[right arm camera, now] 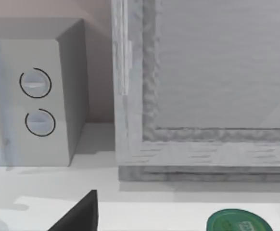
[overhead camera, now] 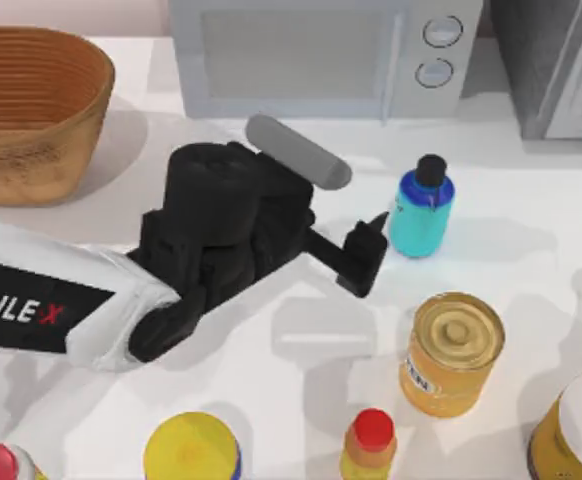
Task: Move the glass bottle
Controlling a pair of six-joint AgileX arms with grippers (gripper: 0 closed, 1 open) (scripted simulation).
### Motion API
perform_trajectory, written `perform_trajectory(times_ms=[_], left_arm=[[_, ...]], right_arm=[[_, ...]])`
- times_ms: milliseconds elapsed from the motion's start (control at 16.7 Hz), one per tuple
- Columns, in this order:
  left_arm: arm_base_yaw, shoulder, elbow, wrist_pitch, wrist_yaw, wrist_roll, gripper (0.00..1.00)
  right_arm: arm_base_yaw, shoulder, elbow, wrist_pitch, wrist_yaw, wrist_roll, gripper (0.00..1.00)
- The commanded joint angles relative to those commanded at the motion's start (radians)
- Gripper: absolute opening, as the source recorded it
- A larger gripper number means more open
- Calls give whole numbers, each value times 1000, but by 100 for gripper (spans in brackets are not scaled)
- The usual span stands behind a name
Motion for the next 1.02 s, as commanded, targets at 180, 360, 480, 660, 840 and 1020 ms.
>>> perform_trajectory(times_ms=[180, 360, 480, 660, 840, 1020], left_arm=[[-52, 131, 52, 48, 4, 2, 100], [-68, 165, 65, 61, 6, 3, 100], [-68, 165, 65, 61, 6, 3, 100], [-61, 163, 62, 59, 8, 4, 100], [-17, 202, 126, 48, 43, 18, 100], [-4, 316, 249, 36, 48, 21, 100]], right_arm=[[0, 0, 0, 0, 0, 0, 100], [0, 0, 0, 0, 0, 0, 100], [0, 0, 0, 0, 0, 0, 100], [0, 0, 0, 0, 0, 0, 100], [0, 0, 0, 0, 0, 0, 100], [0, 0, 0, 0, 0, 0, 100]])
